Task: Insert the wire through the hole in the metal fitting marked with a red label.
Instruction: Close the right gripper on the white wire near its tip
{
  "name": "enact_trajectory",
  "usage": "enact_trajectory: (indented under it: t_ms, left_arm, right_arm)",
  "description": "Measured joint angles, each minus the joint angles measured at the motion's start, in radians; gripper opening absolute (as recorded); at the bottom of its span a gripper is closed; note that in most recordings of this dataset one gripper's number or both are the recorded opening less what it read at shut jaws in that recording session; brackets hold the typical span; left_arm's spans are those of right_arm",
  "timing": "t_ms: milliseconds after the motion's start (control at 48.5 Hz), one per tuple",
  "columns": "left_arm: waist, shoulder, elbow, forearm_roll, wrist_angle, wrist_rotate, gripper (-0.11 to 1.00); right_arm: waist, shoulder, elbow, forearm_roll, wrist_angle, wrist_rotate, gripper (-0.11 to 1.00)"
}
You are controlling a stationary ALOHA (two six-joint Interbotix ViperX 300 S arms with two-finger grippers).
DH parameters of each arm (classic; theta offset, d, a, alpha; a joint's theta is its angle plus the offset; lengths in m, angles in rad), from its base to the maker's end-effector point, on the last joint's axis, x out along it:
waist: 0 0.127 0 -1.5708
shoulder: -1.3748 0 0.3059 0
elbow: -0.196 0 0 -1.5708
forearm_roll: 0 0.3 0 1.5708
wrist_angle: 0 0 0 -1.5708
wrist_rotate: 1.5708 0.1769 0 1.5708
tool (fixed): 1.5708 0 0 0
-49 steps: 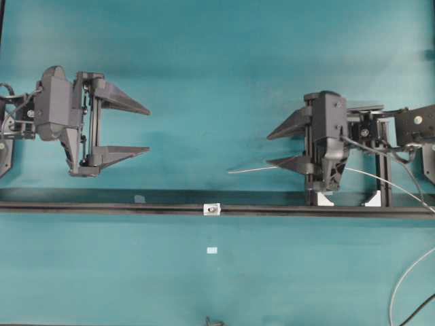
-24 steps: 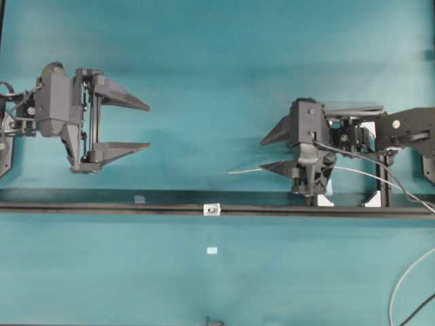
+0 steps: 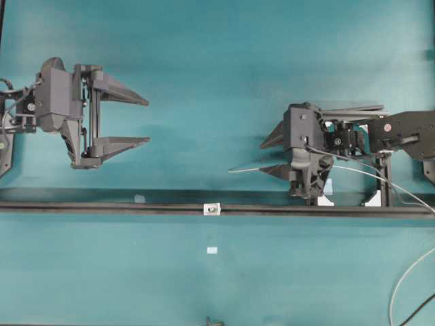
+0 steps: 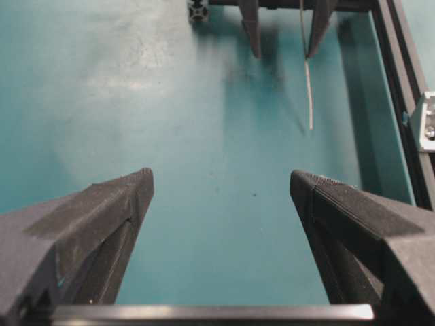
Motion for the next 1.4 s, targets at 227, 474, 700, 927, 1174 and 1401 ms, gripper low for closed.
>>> enact_trajectory:
  t_ms: [227,474,700,927,1174,1401]
  left_arm:
    - [0.003,-0.002,0.0,0.002,-0.002,0.0,0.68]
    - [0.009,-0.002,0.002,0.0,-0.002,0.0,0.68]
    - [0.011,0.0,0.003,0.0,-0.002,0.0,0.68]
    - [0.012,-0.002,0.005,0.002,-0.002,0.0,0.68]
    - [0.017,0.0,0.005,0.0,-0.002,0.0,0.68]
    - [0.017,-0.002,0.005,0.0,-0.002,0.0,0.68]
  right_arm:
    - [0.002,0.011,-0.005,0.0,-0.029,0.0,0.67]
    - [0.0,0.028,-0.005,0.0,-0.054,0.0,0.62]
    - [0.002,0.031,-0.005,0.0,-0.055,0.0,0.25]
    - [0.002,0.031,-0.005,-0.002,-0.055,-0.002,-0.01]
    - [0.002,0.031,-0.005,-0.003,-0.075,-0.003,-0.01]
    - [0.002,0.031,-0.005,-0.003,-0.089,-0.006,-0.01]
